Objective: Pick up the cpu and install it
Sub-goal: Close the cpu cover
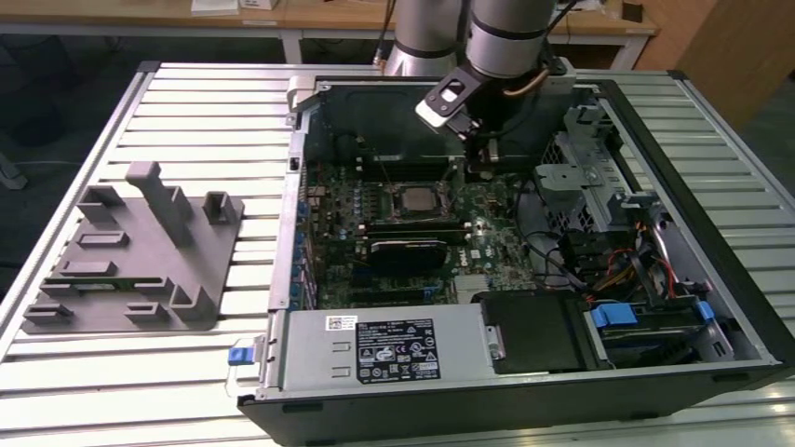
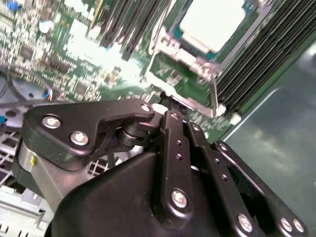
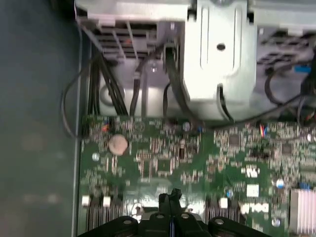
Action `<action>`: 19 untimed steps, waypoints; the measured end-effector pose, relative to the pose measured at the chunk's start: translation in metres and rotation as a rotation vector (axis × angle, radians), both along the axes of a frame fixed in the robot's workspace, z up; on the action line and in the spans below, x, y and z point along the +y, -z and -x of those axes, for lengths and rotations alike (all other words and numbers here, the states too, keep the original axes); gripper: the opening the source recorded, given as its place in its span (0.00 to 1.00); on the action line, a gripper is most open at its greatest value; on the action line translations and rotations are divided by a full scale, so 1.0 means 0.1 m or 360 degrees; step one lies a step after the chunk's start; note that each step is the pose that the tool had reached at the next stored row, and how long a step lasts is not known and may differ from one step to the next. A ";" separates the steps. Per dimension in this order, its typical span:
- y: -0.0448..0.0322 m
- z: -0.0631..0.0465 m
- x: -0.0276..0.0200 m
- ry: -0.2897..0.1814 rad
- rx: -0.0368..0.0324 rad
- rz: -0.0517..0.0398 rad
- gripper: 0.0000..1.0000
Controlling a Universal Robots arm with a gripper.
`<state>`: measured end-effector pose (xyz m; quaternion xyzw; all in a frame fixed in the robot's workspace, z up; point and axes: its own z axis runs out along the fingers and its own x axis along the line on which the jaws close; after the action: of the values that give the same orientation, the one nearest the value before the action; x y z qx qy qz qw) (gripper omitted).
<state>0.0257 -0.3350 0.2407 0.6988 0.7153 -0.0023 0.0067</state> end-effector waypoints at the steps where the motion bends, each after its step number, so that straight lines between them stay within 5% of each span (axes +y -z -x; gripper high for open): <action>1: 0.000 0.04 0.000 0.0000 0.0000 0.0000 0.11; 5: 0.002 0.15 0.000 0.0001 0.0000 0.0000 0.11; 16: 0.006 0.22 0.000 0.0001 0.0001 0.0000 0.11; 18: 0.011 0.22 0.001 0.0001 0.0029 0.0000 0.11; 19: 0.009 0.22 0.000 0.0001 0.0032 0.0000 0.11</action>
<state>0.0033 -0.3350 0.2397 0.6991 0.7150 -0.0093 -0.0004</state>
